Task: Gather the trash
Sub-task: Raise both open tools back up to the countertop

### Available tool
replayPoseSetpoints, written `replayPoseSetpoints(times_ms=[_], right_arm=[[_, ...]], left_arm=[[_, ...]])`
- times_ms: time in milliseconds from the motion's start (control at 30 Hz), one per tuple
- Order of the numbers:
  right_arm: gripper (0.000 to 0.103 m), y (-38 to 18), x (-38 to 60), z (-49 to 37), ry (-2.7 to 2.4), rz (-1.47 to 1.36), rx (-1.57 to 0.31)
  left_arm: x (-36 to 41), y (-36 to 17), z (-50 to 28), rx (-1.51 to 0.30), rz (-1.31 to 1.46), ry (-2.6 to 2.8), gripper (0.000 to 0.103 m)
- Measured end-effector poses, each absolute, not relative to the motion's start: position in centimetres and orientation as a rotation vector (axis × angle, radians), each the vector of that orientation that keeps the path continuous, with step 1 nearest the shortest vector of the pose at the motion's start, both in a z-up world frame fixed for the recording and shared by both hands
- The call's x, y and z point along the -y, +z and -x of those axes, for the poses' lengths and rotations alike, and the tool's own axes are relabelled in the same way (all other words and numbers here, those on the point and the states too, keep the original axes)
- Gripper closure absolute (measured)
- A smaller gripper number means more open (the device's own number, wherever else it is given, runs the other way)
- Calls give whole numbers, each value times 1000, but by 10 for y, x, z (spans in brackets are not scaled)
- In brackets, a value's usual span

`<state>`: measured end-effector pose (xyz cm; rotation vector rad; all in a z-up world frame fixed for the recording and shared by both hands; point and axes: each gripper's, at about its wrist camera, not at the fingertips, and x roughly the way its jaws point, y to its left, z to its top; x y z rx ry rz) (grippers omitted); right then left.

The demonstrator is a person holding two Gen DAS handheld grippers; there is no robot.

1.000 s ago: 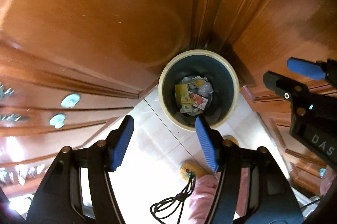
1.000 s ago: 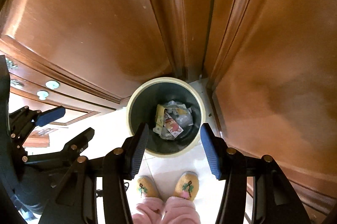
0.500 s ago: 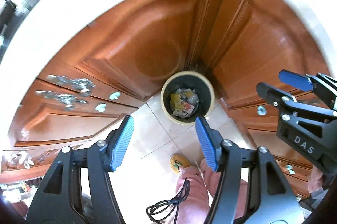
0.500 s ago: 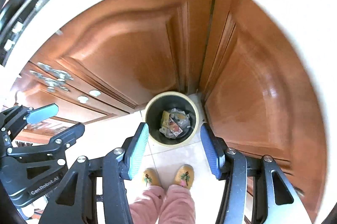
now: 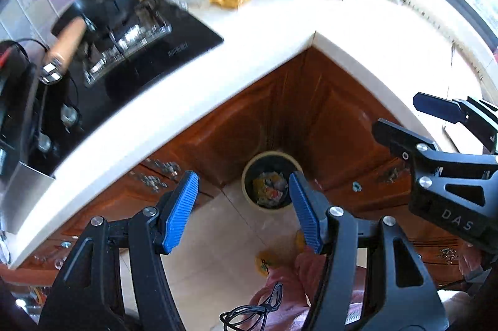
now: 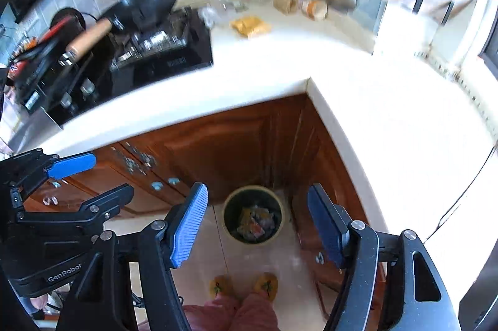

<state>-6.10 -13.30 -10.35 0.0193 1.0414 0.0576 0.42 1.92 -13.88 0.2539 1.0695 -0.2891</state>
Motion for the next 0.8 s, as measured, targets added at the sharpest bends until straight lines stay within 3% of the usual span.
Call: replayPoseSetpoints(times_ms=[500,800], right_arm=[[35,8,129,48,4,-29,-910],[34,7,130,-21,-1,20,-911]], left_arm=[[-46,-55,-27,-858,-211,-331,43],[-46,-32,-88,-773,-232,-300,34]])
